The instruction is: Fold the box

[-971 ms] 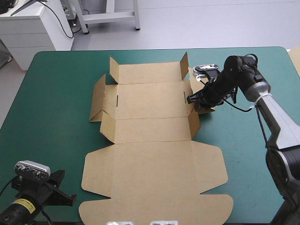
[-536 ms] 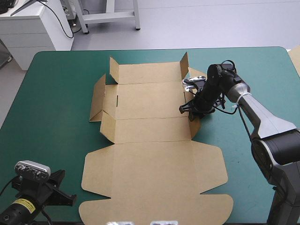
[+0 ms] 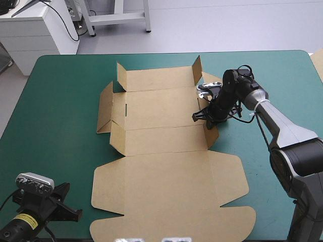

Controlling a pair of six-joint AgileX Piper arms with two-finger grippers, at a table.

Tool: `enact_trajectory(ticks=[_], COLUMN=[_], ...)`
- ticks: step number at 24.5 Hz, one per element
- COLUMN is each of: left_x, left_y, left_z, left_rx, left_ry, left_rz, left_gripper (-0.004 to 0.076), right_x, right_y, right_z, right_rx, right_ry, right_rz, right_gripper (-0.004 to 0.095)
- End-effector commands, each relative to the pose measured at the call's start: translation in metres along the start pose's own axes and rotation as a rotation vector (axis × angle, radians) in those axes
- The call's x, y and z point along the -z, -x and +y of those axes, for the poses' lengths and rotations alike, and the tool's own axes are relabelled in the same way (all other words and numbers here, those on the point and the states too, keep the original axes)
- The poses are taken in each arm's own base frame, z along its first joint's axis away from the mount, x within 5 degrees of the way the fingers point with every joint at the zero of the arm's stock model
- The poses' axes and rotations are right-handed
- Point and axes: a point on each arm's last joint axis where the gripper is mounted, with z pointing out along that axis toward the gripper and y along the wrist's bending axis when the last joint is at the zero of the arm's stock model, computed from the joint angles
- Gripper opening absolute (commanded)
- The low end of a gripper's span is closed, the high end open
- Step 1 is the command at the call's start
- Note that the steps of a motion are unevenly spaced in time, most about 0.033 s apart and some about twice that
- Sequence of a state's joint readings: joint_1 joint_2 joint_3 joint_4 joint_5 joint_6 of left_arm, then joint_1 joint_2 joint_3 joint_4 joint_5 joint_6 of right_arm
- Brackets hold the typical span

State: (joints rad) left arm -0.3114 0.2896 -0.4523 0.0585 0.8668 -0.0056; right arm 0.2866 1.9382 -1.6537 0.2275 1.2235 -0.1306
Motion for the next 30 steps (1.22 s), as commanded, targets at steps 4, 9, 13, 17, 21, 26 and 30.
enact_trajectory(ticks=[4, 9, 13, 17, 21, 26, 30], left_x=[0.003, 0.003, 0.003, 0.003, 0.003, 0.003, 0.003], left_y=[0.012, 0.012, 0.012, 0.012, 0.012, 0.012, 0.012], left_z=[0.0, 0.0, 0.0, 0.0, 0.0, 0.0, 0.0], left_rx=[0.006, 0.006, 0.006, 0.006, 0.006, 0.006, 0.008], left_ry=[-0.001, -0.001, -0.001, -0.001, -0.001, -0.001, -0.003], left_rz=[-0.075, -0.075, -0.075, -0.075, -0.075, -0.075, -0.075], left_gripper=[-0.0008, -0.0008, -0.0008, -0.0008, -0.0008, -0.0008, -0.0008], right_x=[0.037, 0.056, 0.054, 0.048, 0.042, 0.038, 0.035], right_y=[0.003, 0.012, 0.022, 0.031, 0.04, 0.044, 0.039], right_z=[0.006, 0.006, 0.023, 0.047, 0.077, 0.111, 0.135], right_rx=[0.226, 0.525, 0.722, 0.855, 0.962, 1.086, 1.18], right_ry=[-0.029, -0.105, -0.134, -0.133, -0.13, -0.12, -0.104], right_rz=[-0.09, -0.15, -0.213, -0.234, -0.273, -0.297, -0.305], right_gripper=[-0.001, -0.001, -0.0016, -0.0016, -0.0016, -0.0016, -0.0016])
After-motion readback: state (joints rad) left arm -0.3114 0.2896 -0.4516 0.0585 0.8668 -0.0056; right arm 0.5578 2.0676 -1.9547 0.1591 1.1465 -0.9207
